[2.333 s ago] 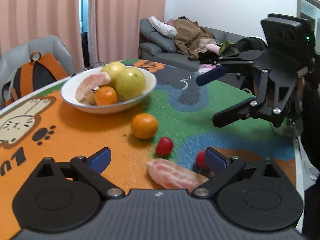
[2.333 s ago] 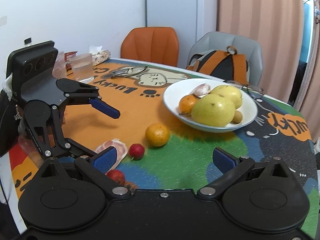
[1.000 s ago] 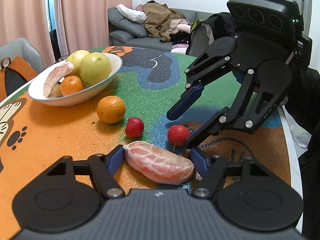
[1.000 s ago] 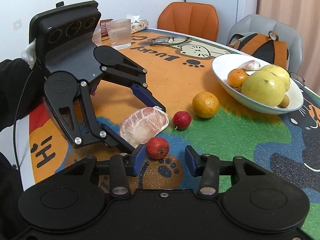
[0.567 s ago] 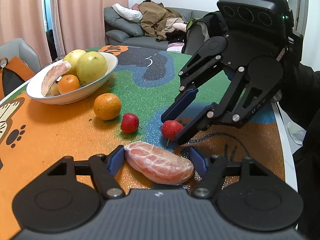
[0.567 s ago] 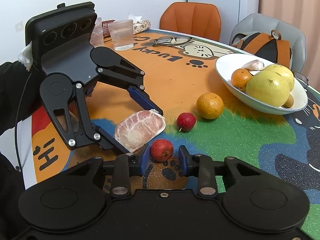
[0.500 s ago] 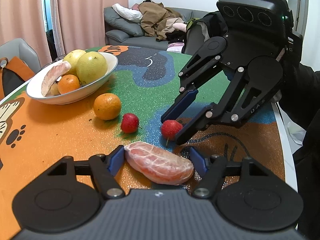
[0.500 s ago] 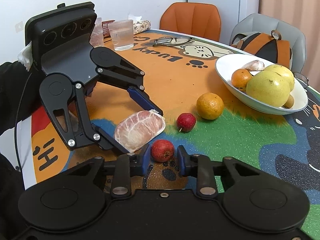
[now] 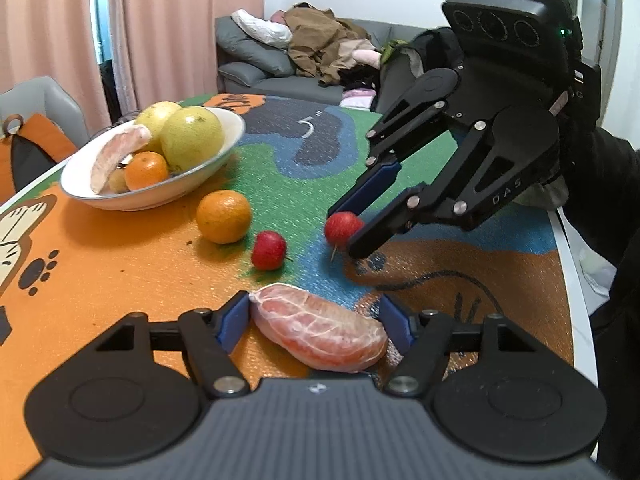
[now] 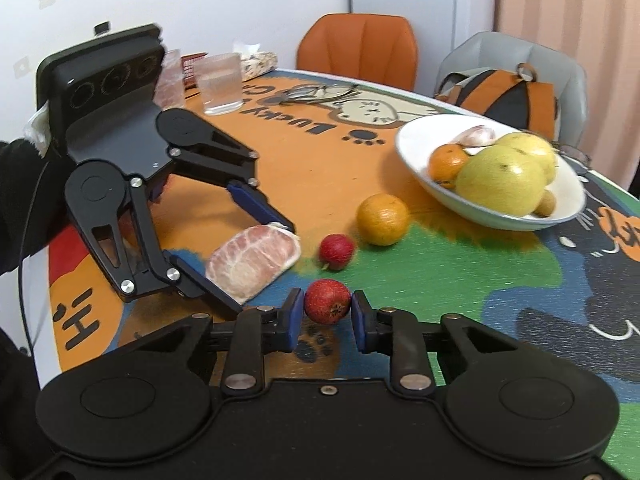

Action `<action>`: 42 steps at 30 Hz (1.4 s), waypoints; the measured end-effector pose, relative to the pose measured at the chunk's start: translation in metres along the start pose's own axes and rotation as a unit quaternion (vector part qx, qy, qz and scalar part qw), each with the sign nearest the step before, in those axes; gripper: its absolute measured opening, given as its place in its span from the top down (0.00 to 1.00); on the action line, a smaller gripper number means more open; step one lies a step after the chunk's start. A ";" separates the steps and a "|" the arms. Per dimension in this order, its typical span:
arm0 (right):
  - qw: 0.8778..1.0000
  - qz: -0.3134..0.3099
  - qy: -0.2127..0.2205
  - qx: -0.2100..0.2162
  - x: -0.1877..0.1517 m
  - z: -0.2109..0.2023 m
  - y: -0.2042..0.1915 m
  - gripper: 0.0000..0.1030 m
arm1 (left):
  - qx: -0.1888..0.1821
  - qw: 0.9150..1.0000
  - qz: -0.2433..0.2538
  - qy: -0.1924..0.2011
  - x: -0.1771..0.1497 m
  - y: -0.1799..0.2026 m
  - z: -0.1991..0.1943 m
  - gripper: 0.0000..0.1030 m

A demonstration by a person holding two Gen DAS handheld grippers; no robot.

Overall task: Organize fruits
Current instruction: 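Carry the red fruit and the pomelo segment over the white bowl with both grippers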

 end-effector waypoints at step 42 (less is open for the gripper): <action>0.999 0.027 0.009 -0.028 0.008 0.001 0.016 0.76 | -0.001 1.000 0.004 0.001 -0.008 0.003 -0.003 0.37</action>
Point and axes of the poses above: each gripper's, at about its wrist camera, not at the fingertips, and z roughly the way its jaws point, y to its right, x to its top, the point moved 5 cm from there along z, roughly the way its jaws point, and after that the axes turned 7 degrees about x, right-handed, at the moved point
